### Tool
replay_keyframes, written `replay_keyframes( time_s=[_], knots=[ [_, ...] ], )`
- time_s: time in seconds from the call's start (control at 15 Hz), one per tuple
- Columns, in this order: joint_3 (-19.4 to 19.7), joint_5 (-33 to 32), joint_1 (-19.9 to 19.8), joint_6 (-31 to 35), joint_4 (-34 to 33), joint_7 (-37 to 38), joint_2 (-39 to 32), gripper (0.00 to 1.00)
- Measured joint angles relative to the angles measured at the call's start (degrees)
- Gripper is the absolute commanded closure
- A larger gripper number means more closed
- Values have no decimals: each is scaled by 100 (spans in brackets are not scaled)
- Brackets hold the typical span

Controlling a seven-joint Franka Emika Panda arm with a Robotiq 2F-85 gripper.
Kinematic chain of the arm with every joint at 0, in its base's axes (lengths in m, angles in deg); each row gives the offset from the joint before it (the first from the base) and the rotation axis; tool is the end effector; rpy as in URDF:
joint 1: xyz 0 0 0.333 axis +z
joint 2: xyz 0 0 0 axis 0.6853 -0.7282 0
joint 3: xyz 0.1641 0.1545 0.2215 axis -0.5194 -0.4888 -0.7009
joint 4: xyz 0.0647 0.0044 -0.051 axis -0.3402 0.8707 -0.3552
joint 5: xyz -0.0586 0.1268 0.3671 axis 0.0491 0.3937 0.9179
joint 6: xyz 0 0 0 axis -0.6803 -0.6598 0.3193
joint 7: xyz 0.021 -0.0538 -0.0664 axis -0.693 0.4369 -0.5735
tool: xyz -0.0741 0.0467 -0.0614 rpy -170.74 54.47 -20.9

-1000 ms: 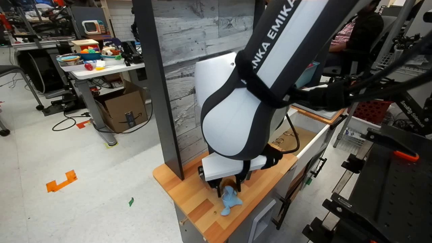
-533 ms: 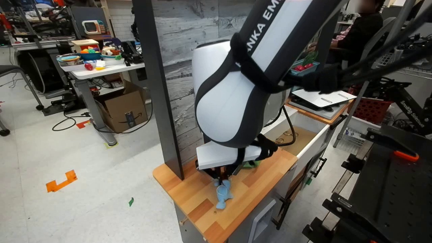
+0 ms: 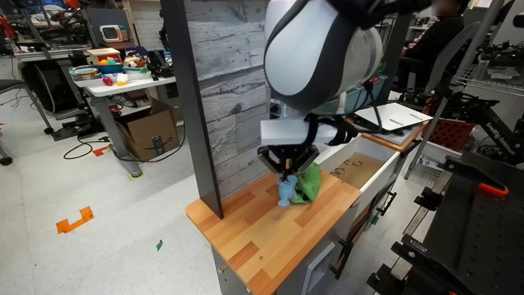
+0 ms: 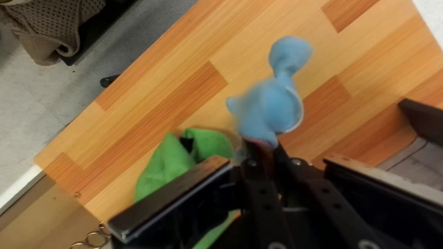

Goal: Move the plushy to the right

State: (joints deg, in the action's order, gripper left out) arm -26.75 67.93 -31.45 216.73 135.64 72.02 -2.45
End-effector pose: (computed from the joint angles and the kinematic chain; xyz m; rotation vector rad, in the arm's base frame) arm 0.6122 0.0919 0.0671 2.9529 -0.9975 -0.0828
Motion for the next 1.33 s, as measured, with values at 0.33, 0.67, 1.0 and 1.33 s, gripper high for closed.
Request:
replay_keyframes(
  time_s=[0.33, 0.67, 1.0, 1.33],
  knots=[
    [321, 80, -415, 6, 699, 1, 527, 97],
    [444, 353, -857, 139, 1081, 1, 520, 97],
    [444, 560, -1006, 397, 1057, 5, 247, 97],
    [455, 567, -990, 473, 836, 64, -98, 97]
  ],
)
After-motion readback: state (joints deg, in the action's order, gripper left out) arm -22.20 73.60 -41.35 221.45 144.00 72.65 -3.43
